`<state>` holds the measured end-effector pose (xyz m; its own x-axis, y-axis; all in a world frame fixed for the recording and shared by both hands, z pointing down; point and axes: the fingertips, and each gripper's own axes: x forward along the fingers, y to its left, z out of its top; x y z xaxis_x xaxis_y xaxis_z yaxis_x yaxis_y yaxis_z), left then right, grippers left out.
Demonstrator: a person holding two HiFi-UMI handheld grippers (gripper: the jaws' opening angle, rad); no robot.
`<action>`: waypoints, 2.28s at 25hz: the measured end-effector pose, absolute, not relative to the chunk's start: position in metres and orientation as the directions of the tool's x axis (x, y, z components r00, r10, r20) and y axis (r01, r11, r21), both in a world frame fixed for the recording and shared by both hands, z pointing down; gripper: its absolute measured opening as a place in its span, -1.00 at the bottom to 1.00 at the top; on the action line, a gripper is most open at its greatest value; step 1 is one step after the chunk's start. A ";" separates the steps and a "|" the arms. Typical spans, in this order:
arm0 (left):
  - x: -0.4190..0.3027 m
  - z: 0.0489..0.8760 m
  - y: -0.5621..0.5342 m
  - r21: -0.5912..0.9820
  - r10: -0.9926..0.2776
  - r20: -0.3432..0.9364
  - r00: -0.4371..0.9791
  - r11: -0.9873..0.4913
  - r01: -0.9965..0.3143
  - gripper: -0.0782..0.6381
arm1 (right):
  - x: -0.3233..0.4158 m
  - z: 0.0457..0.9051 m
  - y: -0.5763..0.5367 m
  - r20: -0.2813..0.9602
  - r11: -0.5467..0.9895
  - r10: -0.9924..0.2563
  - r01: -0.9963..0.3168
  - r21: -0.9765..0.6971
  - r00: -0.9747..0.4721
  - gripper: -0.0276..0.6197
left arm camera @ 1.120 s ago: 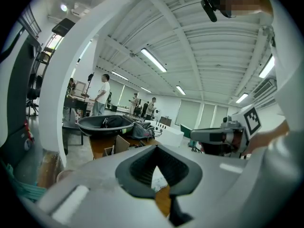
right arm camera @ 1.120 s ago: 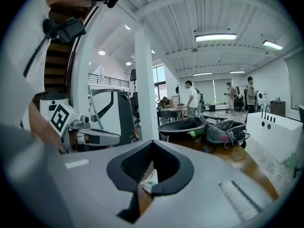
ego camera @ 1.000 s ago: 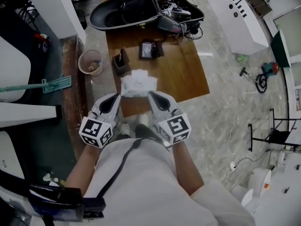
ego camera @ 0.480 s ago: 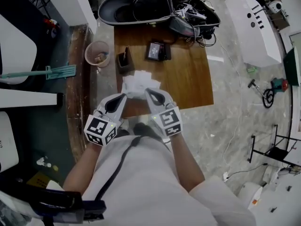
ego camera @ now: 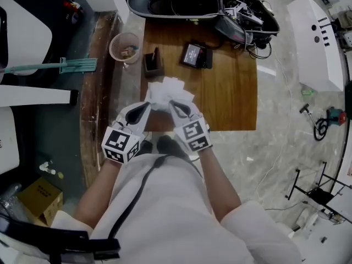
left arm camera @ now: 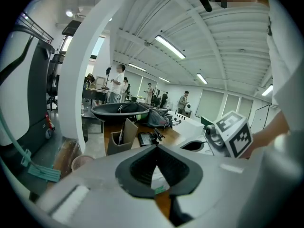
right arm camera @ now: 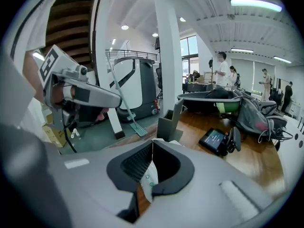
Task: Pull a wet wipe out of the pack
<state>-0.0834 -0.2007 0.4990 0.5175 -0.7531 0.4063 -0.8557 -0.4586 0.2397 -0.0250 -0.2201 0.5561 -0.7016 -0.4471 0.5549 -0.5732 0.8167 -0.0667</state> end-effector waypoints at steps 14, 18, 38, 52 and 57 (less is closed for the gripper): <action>-0.044 0.574 -0.233 0.057 -0.722 0.546 0.425 -0.474 -0.879 -0.42 | -0.016 0.590 -0.232 0.592 0.852 -0.363 -0.514 -0.102 -0.719 -0.84; -0.039 0.586 -0.239 0.060 -0.718 0.563 0.409 -0.458 -0.887 -0.43 | -0.012 0.593 -0.233 0.602 0.859 -0.348 -0.501 -0.102 -0.719 -0.84; -0.078 0.611 -0.243 0.249 -0.712 0.596 0.370 -0.274 -0.929 -0.77 | -0.026 0.593 -0.234 0.617 0.858 -0.324 -0.497 -0.126 -0.717 -0.71; -0.080 0.617 -0.243 0.261 -0.704 0.591 0.395 -0.296 -0.919 -0.77 | -0.041 0.615 -0.236 0.666 0.831 -0.319 -0.537 -0.145 -0.674 -0.62; -0.081 0.617 -0.243 0.261 -0.698 0.592 0.402 -0.306 -0.916 -0.77 | -0.043 0.621 -0.238 0.695 0.818 -0.309 -0.554 -0.154 -0.650 -0.62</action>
<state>-0.0809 -0.2432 0.6171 0.4017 -0.6985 0.5922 -0.9158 -0.3057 0.2607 -0.0431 -0.2378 0.6207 -0.6496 -0.3088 0.6948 -0.5538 0.8183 -0.1540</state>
